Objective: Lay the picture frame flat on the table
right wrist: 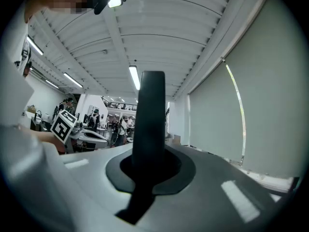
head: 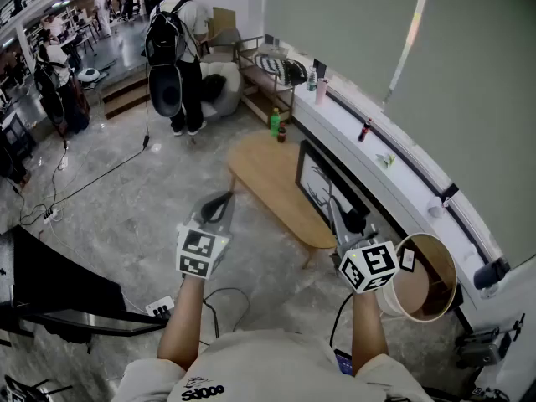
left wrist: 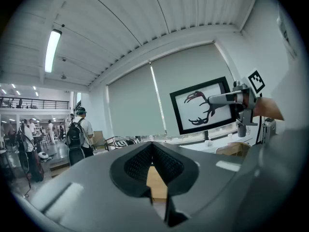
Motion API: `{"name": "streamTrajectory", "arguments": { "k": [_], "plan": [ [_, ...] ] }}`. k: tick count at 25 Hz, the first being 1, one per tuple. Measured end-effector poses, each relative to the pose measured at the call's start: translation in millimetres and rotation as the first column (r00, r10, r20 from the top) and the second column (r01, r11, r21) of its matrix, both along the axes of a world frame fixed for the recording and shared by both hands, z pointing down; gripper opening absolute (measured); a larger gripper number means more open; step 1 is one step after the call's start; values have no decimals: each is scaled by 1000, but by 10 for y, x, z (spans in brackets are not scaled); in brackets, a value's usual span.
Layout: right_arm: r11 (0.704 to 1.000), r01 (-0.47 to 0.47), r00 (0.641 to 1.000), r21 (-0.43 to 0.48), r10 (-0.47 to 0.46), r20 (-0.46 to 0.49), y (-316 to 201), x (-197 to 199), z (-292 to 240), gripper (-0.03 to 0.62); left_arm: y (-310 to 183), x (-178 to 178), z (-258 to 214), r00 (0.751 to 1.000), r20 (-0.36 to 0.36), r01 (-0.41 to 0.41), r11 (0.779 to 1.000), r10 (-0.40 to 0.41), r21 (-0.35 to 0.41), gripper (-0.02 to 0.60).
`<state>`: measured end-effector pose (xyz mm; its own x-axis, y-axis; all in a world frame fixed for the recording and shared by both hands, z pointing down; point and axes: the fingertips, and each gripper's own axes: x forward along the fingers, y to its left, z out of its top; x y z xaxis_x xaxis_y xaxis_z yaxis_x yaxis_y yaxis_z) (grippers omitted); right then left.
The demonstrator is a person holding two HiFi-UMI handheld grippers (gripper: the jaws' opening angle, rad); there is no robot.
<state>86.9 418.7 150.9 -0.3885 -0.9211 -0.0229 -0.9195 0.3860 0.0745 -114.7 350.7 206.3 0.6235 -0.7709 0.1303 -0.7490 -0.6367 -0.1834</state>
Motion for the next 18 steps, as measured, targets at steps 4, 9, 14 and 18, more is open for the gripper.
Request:
{"name": "streamTrajectory", "arguments": {
  "k": [4, 9, 14, 18],
  "plan": [
    [1000, 0, 1000, -7, 0, -4, -7, 12, 12, 12, 5, 49, 21, 1000, 1, -7, 1000, 7, -4, 11],
    [1000, 2, 1000, -19, -2, -12, -33, 39, 52, 12, -6, 92, 54, 1000, -2, -3, 1000, 3, -8, 11],
    [1000, 7, 999, -18, -7, 41, 11, 243, 118, 14, 65, 259, 146, 1000, 0, 7, 1000, -7, -13, 9],
    [1000, 0, 995, -9, 1, 98, 59, 449, 137, 14, 163, 393, 226, 1000, 3, 19, 999, -19, -28, 11]
  ]
}}
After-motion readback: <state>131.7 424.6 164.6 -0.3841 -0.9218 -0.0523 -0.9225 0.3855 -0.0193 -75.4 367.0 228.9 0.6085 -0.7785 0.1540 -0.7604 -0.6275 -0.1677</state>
